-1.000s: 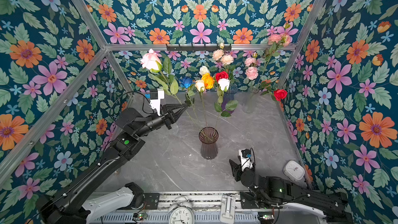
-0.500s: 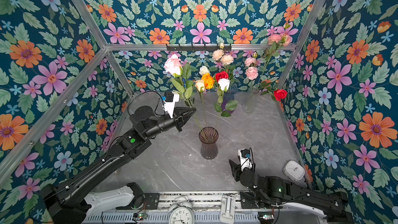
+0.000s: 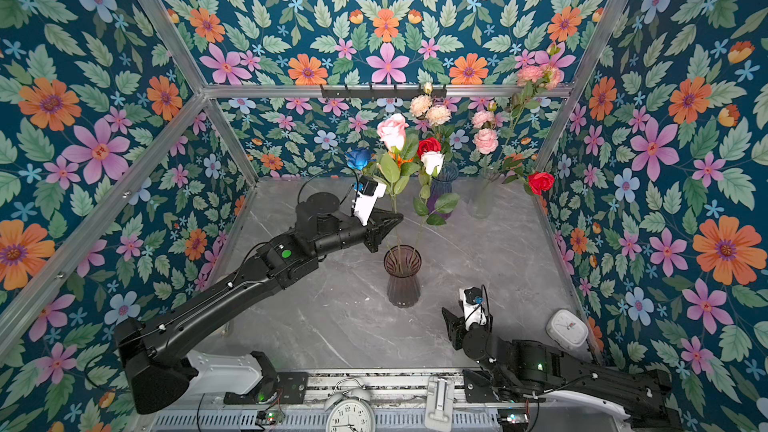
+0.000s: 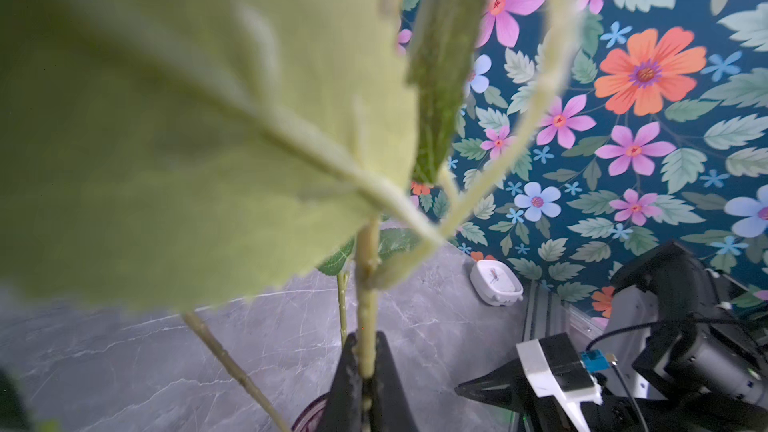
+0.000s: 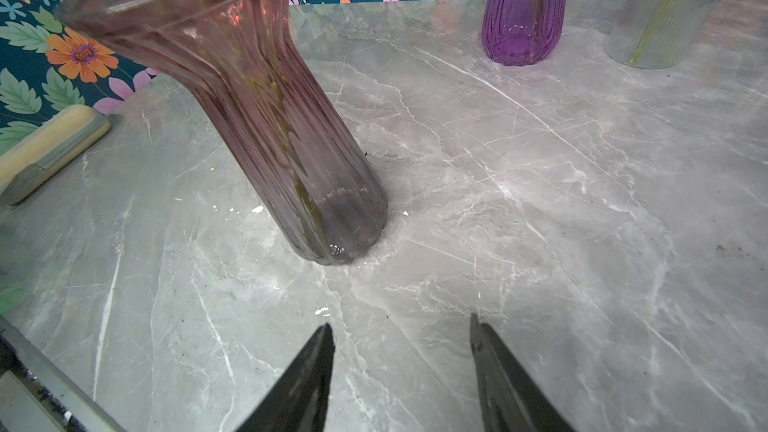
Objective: Arrange the flowers into the vase
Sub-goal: 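Carry the pink rose with the left gripper over the dark mauve vase, then lower the pink rose stem into the vase, open and withdraw the left gripper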
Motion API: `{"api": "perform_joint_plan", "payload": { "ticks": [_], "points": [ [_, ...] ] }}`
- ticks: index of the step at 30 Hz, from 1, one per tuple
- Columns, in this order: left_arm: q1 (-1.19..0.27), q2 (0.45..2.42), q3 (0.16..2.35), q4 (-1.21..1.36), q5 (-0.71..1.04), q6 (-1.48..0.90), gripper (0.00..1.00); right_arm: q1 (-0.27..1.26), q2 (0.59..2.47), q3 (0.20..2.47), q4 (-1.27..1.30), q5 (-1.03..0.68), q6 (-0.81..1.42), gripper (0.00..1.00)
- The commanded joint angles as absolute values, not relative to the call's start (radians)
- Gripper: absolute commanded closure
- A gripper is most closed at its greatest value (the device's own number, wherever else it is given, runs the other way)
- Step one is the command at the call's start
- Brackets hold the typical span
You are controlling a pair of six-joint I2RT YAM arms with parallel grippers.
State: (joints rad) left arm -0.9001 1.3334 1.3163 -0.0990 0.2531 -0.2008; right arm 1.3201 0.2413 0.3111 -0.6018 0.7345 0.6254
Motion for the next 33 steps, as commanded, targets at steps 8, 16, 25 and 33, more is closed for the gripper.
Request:
{"api": "perform_joint_plan", "payload": {
  "ticks": [8, 16, 25, 33],
  "points": [
    [-0.985, 1.398, 1.436, -0.264, 0.056, -0.071, 1.00, 1.321, 0.241, 0.313, -0.583, 0.742, 0.621, 0.45],
    [-0.999, 1.405, 1.378, -0.210, 0.065, -0.076, 1.00, 1.321, 0.240, 0.313, -0.584, 0.744, 0.620, 0.45],
    [-0.999, 1.378, 1.224, -0.044, 0.077, -0.112, 1.00, 1.321, 0.241, 0.313, -0.584, 0.742, 0.620, 0.45],
    [-0.999, 1.368, 1.191, -0.018, 0.067, -0.126, 0.99, 1.321, 0.239, 0.314, -0.584, 0.741, 0.620, 0.45]
  ]
}}
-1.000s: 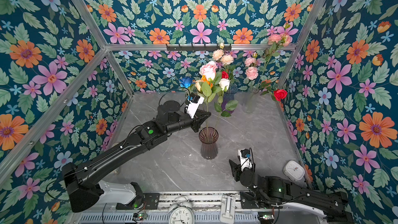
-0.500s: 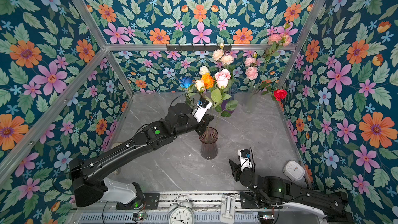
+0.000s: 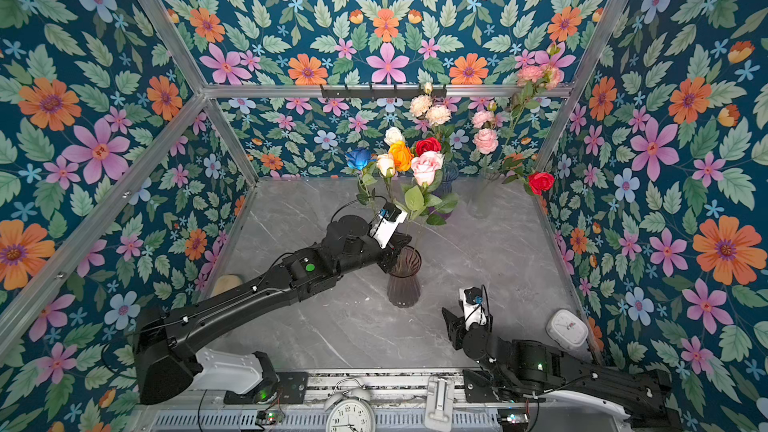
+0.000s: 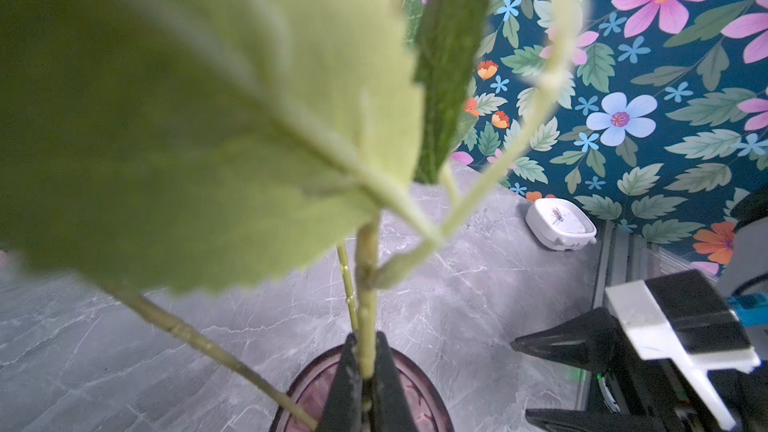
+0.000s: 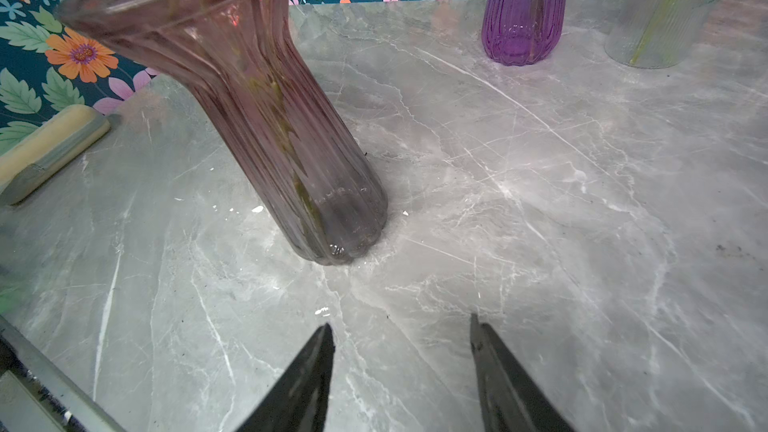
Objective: Arrange the flowers into the vase
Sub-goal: 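Lower the pink rose stem into the vase, open and withdraw the left gripper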
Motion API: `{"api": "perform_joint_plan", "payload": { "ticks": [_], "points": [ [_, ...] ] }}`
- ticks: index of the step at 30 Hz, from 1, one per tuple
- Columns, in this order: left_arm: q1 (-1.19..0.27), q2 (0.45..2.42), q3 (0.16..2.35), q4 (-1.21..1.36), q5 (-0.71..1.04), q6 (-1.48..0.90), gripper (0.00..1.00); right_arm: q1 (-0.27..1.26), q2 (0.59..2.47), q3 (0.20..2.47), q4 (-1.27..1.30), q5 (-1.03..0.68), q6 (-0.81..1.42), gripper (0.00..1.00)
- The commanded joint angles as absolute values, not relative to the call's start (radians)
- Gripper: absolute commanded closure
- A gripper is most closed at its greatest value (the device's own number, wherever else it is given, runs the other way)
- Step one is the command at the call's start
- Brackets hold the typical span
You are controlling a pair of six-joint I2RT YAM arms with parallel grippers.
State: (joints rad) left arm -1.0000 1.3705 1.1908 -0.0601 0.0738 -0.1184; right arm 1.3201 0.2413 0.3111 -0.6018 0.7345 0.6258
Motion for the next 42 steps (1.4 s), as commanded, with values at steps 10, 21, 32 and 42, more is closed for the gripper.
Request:
{"api": "perform_joint_plan", "payload": {
  "ticks": [10, 21, 32, 42],
  "points": [
    [-0.997, 1.369, 1.176, -0.057, -0.033, -0.159, 0.95, 1.321, 0.239, 0.313, -0.585, 0.741, 0.620, 0.44],
    [-0.995, 1.364, 1.160, -0.049, -0.089, -0.223, 0.42, 1.321, 0.240, 0.313, -0.583, 0.739, 0.619, 0.44],
    [-0.994, 1.210, 1.122, -0.003, -0.086, -0.278, 0.45, 1.321, 0.249, 0.314, -0.580, 0.741, 0.621, 0.44],
    [-0.994, 1.046, 0.997, 0.065, -0.047, -0.285, 0.46, 1.319, 0.294, 0.316, -0.538, 0.696, 0.589, 0.36]
  ]
}}
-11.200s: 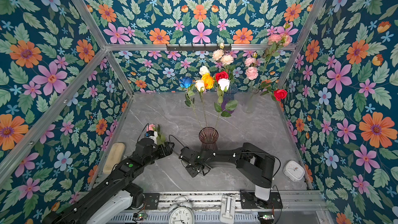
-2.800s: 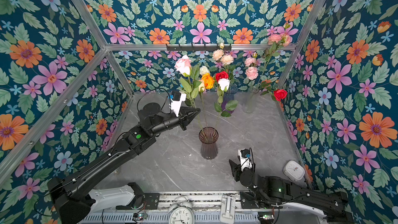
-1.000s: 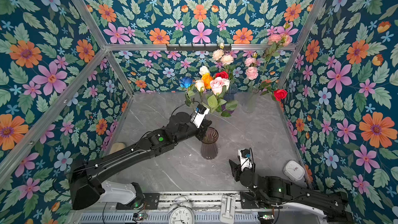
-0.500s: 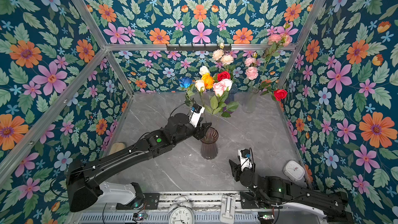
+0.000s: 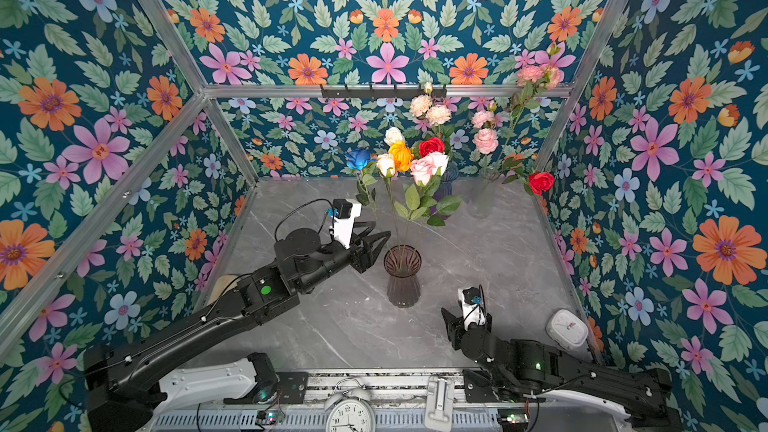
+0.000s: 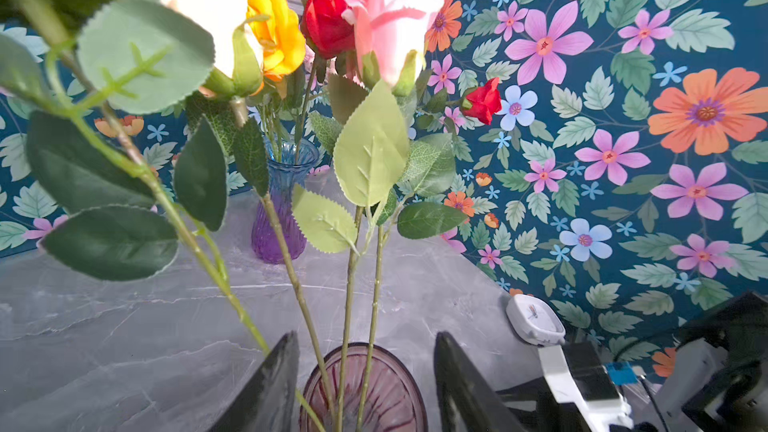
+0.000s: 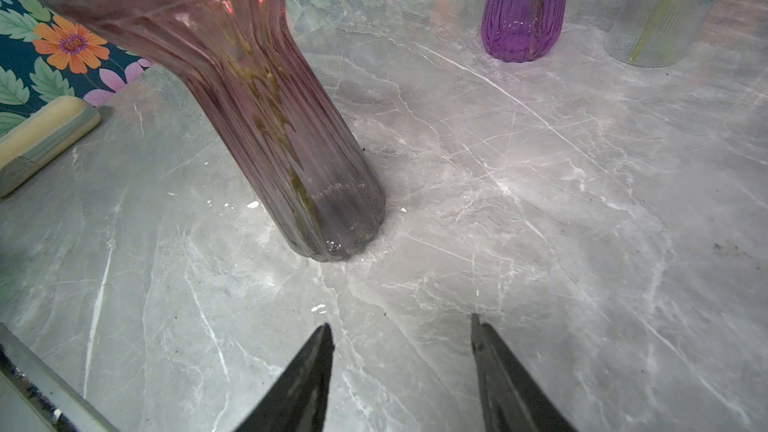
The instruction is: Arrange the flowers into the vase
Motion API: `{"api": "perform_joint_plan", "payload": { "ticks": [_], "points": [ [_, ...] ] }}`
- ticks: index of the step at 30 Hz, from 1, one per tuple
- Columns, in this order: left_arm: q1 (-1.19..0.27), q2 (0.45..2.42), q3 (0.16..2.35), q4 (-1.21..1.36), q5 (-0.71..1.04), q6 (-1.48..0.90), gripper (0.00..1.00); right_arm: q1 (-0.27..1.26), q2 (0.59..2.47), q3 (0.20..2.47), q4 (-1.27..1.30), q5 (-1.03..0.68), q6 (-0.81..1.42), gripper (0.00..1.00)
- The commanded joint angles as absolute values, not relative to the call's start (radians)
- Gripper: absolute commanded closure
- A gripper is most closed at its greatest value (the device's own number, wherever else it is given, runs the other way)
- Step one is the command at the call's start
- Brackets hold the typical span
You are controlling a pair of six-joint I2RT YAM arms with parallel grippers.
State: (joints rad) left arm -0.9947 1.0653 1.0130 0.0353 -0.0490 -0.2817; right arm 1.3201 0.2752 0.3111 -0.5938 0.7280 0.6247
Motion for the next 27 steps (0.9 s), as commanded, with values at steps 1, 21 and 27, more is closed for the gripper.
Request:
{"api": "perform_joint_plan", "payload": {
  "ticks": [1, 21, 27],
  "points": [
    [-0.994, 1.036, 0.985, 0.057, -0.050, -0.284, 0.46, 1.319, 0.315, 0.316, -0.512, 0.671, 0.569, 0.32],
    [-0.994, 0.738, 0.733, -0.092, -0.125, -0.339, 0.47, 1.088, 0.806, 0.304, 0.031, 0.220, 0.667, 0.14],
    [-0.994, 0.711, 0.710, -0.074, -0.139, -0.339, 0.47, 1.088, 0.949, 0.375, -0.012, 0.274, 0.711, 0.14]
  ]
}}
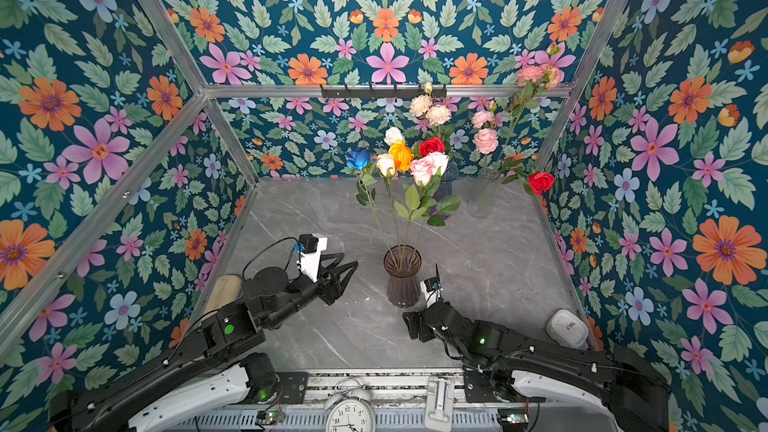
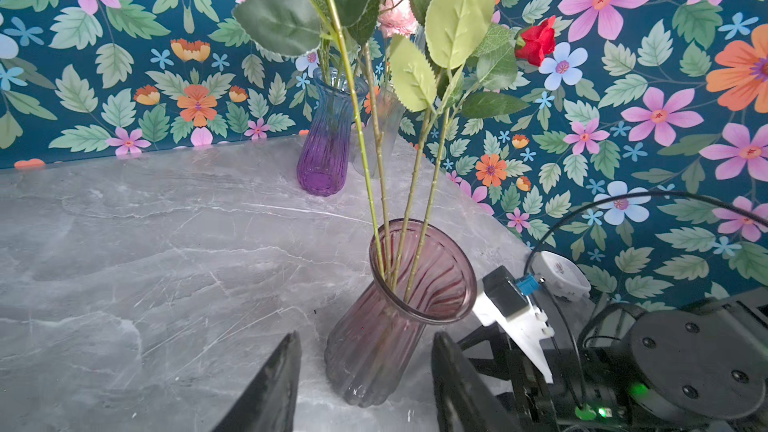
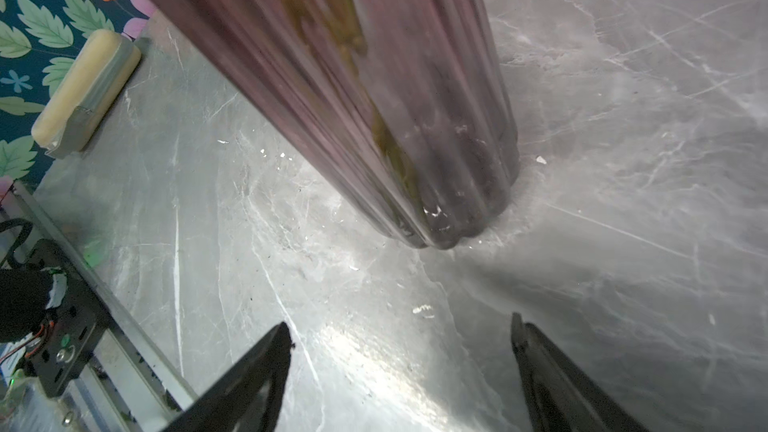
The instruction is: Arrange the flowers into the vase
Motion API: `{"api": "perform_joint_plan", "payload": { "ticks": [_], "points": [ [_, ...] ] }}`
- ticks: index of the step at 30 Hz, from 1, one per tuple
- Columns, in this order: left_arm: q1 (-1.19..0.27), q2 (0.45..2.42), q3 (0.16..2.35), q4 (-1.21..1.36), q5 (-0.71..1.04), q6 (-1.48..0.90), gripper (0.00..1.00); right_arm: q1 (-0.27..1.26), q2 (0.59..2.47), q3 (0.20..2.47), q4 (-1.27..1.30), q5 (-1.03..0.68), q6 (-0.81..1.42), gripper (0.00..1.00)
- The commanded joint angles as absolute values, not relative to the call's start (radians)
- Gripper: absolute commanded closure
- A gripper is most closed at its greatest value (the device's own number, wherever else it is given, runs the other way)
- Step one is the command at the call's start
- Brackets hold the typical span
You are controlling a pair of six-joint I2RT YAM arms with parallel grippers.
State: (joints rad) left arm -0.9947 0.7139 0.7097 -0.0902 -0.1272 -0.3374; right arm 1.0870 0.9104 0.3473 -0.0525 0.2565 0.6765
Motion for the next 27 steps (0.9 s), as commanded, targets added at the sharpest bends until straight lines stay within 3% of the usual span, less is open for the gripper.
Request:
{"api": "perform_joint_plan", "payload": {
  "ticks": [1, 11, 27],
  "points": [
    [-0.994, 0.714, 0.712, -0.071, -0.139, -0.339, 0.47, 1.088, 0.977, 0.391, -0.016, 0.272, 0.713, 0.14],
    [-0.994, 0.711, 0.719, -0.089, -0.136, -0.351, 0.47, 1.088, 1.203, 0.445, 0.117, 0.289, 0.768, 0.01],
    [-0.993, 0.661, 0.715, -0.129, -0.152, -0.365, 0.48, 1.088, 1.413, 0.449, 0.343, 0.502, 0.786, 0.01]
  ]
}}
